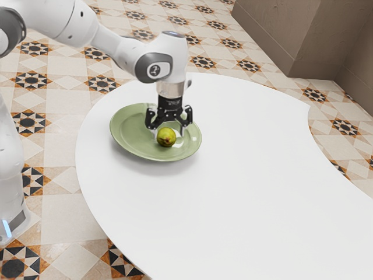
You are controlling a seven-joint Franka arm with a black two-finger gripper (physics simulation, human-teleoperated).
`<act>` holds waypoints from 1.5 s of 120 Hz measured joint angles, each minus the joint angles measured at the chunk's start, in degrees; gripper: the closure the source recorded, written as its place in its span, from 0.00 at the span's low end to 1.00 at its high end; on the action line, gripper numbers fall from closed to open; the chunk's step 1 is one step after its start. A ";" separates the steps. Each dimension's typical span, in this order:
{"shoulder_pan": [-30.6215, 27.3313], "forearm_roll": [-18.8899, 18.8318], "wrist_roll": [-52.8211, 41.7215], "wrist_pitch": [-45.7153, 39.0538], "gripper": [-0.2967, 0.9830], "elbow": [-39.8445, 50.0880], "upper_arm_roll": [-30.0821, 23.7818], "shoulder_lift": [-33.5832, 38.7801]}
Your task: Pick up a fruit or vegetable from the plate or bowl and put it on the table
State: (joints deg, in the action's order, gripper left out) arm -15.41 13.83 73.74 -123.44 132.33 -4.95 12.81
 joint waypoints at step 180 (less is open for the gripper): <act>7.00 -10.21 10.29 -2.54 0.38 -24.87 -14.75 -15.21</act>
State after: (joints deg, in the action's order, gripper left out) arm -8.41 3.62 84.03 -125.98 107.47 -19.70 -2.40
